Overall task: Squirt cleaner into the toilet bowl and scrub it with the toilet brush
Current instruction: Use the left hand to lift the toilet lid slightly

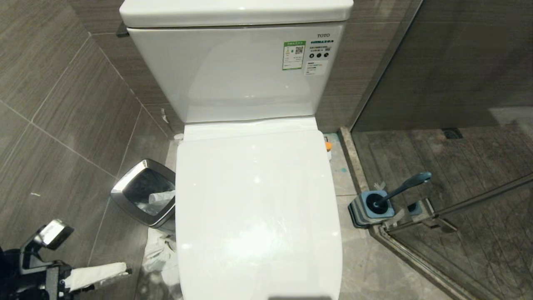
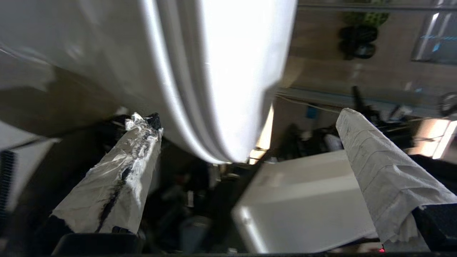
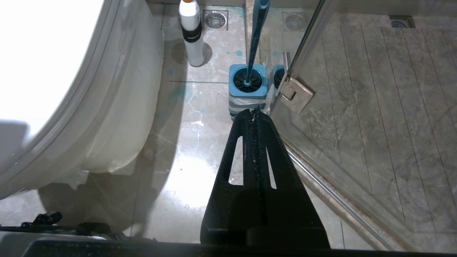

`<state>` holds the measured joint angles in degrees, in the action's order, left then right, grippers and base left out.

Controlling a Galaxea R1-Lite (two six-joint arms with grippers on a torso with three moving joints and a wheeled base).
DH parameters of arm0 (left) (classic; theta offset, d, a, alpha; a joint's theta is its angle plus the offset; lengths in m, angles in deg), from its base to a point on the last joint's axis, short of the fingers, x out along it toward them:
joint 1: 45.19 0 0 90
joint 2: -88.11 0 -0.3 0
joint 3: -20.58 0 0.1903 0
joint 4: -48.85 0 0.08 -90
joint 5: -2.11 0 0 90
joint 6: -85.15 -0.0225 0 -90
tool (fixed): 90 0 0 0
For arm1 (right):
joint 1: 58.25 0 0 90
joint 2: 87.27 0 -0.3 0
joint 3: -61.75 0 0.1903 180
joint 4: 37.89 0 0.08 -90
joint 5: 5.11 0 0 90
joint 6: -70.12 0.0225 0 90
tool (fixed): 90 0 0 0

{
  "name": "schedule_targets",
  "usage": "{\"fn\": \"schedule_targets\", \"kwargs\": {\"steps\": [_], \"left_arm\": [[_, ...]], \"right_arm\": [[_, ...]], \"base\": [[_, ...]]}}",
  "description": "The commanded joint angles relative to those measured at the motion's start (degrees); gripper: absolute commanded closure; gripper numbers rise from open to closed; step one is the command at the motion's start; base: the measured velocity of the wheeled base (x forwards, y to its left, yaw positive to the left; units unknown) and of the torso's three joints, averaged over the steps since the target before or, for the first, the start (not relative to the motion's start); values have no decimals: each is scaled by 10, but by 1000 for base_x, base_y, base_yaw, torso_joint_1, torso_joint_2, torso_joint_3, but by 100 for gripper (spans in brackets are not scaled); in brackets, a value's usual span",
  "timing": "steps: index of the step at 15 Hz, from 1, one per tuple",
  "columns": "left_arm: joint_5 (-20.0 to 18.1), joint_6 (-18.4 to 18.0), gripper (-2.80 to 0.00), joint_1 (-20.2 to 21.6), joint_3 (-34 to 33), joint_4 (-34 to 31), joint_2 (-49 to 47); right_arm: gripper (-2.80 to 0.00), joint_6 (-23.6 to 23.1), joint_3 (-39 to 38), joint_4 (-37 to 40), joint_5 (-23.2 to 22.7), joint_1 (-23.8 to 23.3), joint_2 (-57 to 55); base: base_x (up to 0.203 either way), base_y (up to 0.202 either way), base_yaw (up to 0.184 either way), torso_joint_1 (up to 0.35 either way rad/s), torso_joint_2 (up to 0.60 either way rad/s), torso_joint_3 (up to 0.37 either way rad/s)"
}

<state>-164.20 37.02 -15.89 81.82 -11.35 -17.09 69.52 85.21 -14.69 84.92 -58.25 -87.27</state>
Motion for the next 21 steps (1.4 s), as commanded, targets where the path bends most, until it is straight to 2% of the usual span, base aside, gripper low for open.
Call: {"fn": "schedule_targets", "kwargs": {"steps": [1, 3, 6, 9, 13, 21], "left_arm": [[-1, 0, -280, -7, 3, -76, 70], [16, -4, -280, 9, -9, -81, 89], [78, -11, -280, 95, 1, -51, 84], [84, -19, -280, 104, -24, -25, 93], [41, -27, -280, 34, -93, 47, 91], [43, -34, -280, -63, -90, 21, 68]], "right_arm": [[0, 1, 0, 0, 0, 0, 0], [0, 0, 0, 0, 0, 0, 0], [0, 0, 0, 0, 0, 0, 0], [0, 0, 0, 0, 0, 0, 0], [0, 0, 0, 0, 0, 0, 0], [0, 0, 0, 0, 0, 0, 0]], "base": [[0, 0, 0, 0, 0, 0], [0, 0, 0, 0, 0, 0], [0, 0, 0, 0, 0, 0], [0, 0, 0, 0, 0, 0], [0, 0, 0, 0, 0, 0], [0, 0, 0, 0, 0, 0]]}}
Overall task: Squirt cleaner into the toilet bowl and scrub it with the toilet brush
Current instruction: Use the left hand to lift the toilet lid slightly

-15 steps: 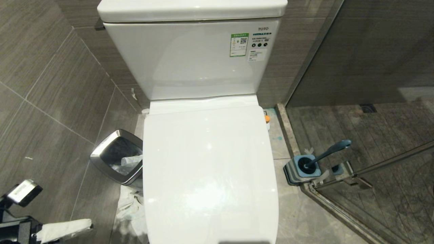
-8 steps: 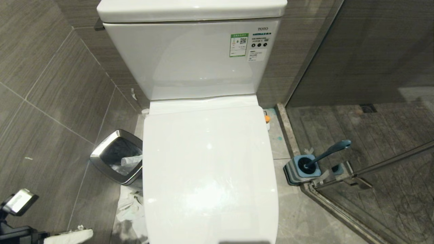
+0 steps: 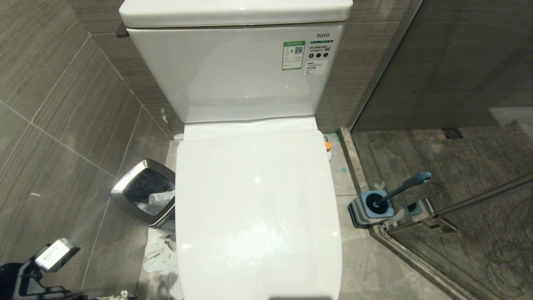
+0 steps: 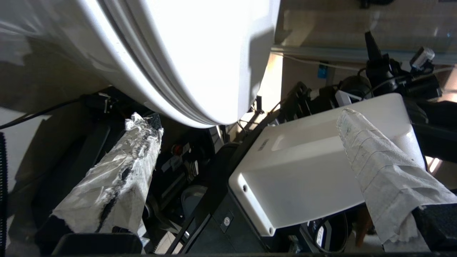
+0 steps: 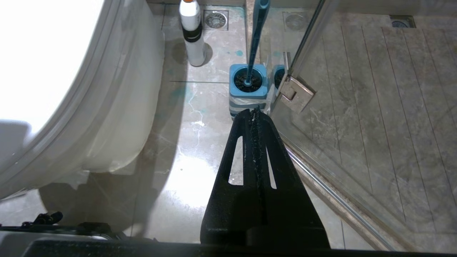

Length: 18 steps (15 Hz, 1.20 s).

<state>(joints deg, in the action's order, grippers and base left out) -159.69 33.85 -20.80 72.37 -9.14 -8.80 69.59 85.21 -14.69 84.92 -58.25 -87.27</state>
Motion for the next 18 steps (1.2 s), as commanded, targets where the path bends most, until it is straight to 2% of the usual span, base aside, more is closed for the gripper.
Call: {"fn": "schedule_targets", "kwargs": {"steps": [1, 5, 8, 9, 11, 13, 15, 16, 18], "left_arm": [[1, -2, -280, -23, 11, 0, -25], [19, 3, -280, -55, 39, 14, -65], [22, 30, -280, -63, 77, 14, -94], [20, 57, -280, -62, 89, 8, -97], [3, 139, -280, -58, 104, -10, -93], [-5, 204, -280, -58, 111, -13, -79], [1, 215, -280, -83, 110, 0, -81], [3, 216, -280, -88, 109, 27, -84], [7, 232, -280, -80, 112, 75, -95]], "right_arm": [[0, -1, 0, 0, 0, 0, 0], [0, -1, 0, 0, 0, 0, 0], [0, -1, 0, 0, 0, 0, 0], [0, -1, 0, 0, 0, 0, 0], [0, 0, 0, 0, 0, 0, 0], [0, 0, 0, 0, 0, 0, 0], [0, -1, 0, 0, 0, 0, 0], [0, -1, 0, 0, 0, 0, 0], [0, -1, 0, 0, 0, 0, 0]], "base": [[0, 0, 0, 0, 0, 0], [0, 0, 0, 0, 0, 0], [0, 0, 0, 0, 0, 0], [0, 0, 0, 0, 0, 0], [0, 0, 0, 0, 0, 0], [0, 0, 0, 0, 0, 0], [0, 0, 0, 0, 0, 0], [0, 0, 0, 0, 0, 0], [0, 0, 0, 0, 0, 0]]}}
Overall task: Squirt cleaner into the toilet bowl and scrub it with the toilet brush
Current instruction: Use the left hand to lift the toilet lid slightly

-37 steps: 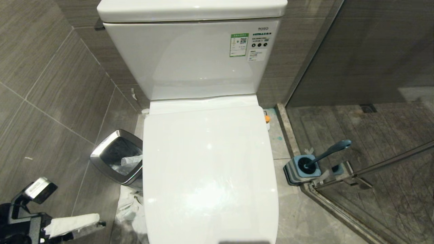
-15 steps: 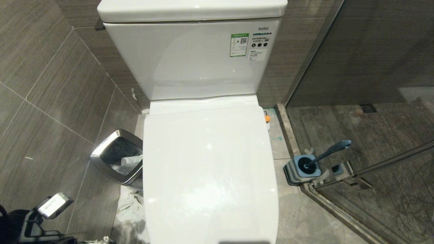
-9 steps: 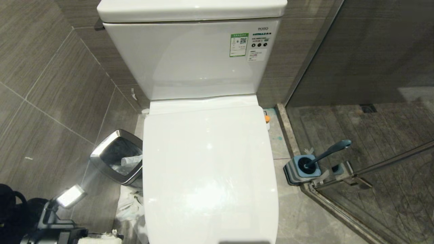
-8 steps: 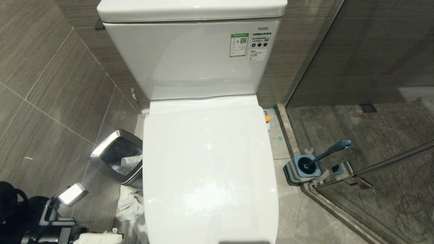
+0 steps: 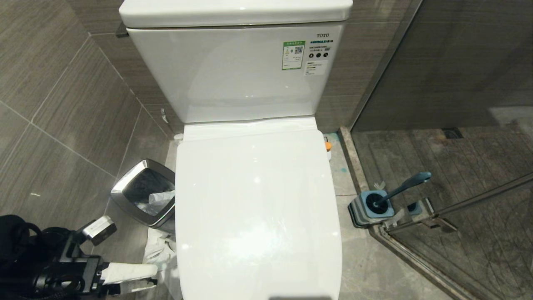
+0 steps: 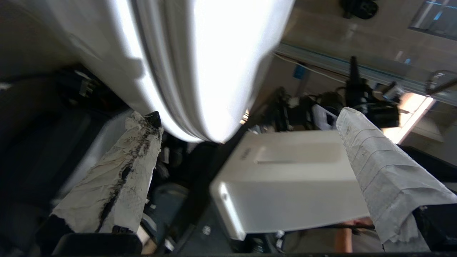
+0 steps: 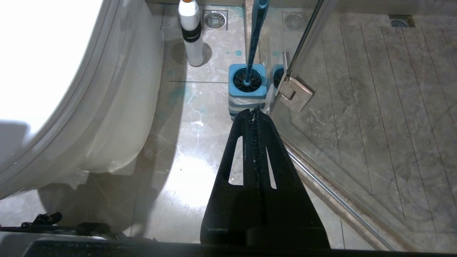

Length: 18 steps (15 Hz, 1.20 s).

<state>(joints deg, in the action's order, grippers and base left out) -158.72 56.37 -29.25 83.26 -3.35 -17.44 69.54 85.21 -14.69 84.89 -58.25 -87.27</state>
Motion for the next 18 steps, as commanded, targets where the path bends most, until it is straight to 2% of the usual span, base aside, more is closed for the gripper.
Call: {"fn": "schedule_targets", "kwargs": {"steps": [1, 4, 6, 7, 8, 12, 17, 18], "left_arm": [[-6, 38, -280, 19, 16, 19, -13], [-36, 194, -280, 48, 73, -29, -11], [-45, 299, -280, 46, 103, -50, -8], [-45, 316, -280, 30, 104, -40, -5], [-43, 314, -280, 27, 89, -6, -1], [-9, 313, -280, 41, 3, 215, 15], [-44, 313, -280, 67, -122, 482, 3], [-47, 313, -280, 65, -128, 503, -6]], "right_arm": [[0, 0, 0, 0, 0, 0, 0], [0, 0, 0, 0, 0, 0, 0], [0, 0, 0, 0, 0, 0, 0], [0, 0, 0, 0, 0, 0, 0], [0, 0, 0, 0, 0, 0, 0], [0, 0, 0, 0, 0, 0, 0], [0, 0, 0, 0, 0, 0, 0], [0, 0, 0, 0, 0, 0, 0]], "base": [[0, 0, 0, 0, 0, 0], [0, 0, 0, 0, 0, 0], [0, 0, 0, 0, 0, 0], [0, 0, 0, 0, 0, 0], [0, 0, 0, 0, 0, 0], [0, 0, 0, 0, 0, 0], [0, 0, 0, 0, 0, 0], [0, 0, 0, 0, 0, 0]]}}
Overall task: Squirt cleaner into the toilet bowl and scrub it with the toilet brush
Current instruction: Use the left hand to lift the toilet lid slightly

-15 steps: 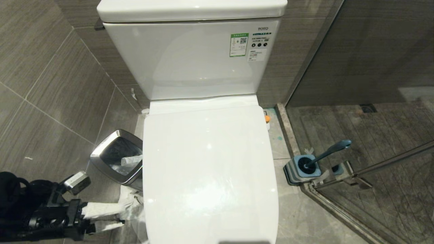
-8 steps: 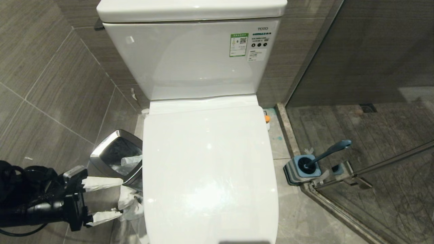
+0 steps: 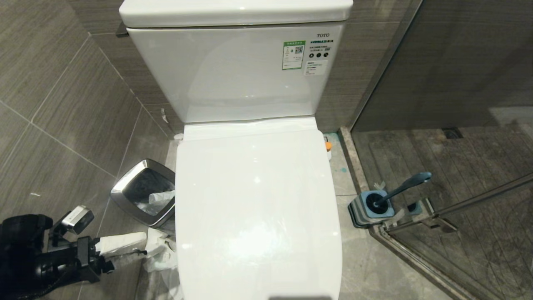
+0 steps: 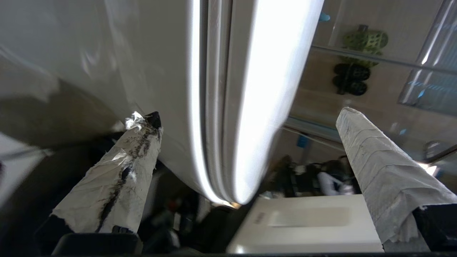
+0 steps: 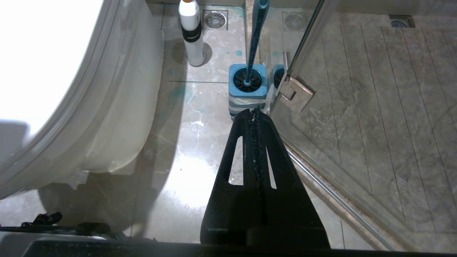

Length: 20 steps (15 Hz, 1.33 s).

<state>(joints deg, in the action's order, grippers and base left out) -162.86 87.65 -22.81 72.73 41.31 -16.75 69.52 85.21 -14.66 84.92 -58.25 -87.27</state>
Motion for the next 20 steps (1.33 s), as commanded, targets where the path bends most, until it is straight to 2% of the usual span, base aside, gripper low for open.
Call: {"fn": "schedule_targets", "kwargs": {"steps": [1, 3, 7, 20], "left_arm": [[-6, 2, -280, -2, -14, 58, -20], [5, 6, -280, -8, -7, 61, -23], [4, 27, -280, -12, -11, 60, -17], [5, 33, -280, -5, -13, 58, -12]], "right_arm": [[0, 0, 0, 0, 0, 0, 0], [0, 1, 0, 0, 0, 0, 0], [0, 0, 0, 0, 0, 0, 0], [0, 0, 0, 0, 0, 0, 0]], "base": [[0, 0, 0, 0, 0, 0], [0, 0, 0, 0, 0, 0], [0, 0, 0, 0, 0, 0], [0, 0, 0, 1, 2, -27]]}}
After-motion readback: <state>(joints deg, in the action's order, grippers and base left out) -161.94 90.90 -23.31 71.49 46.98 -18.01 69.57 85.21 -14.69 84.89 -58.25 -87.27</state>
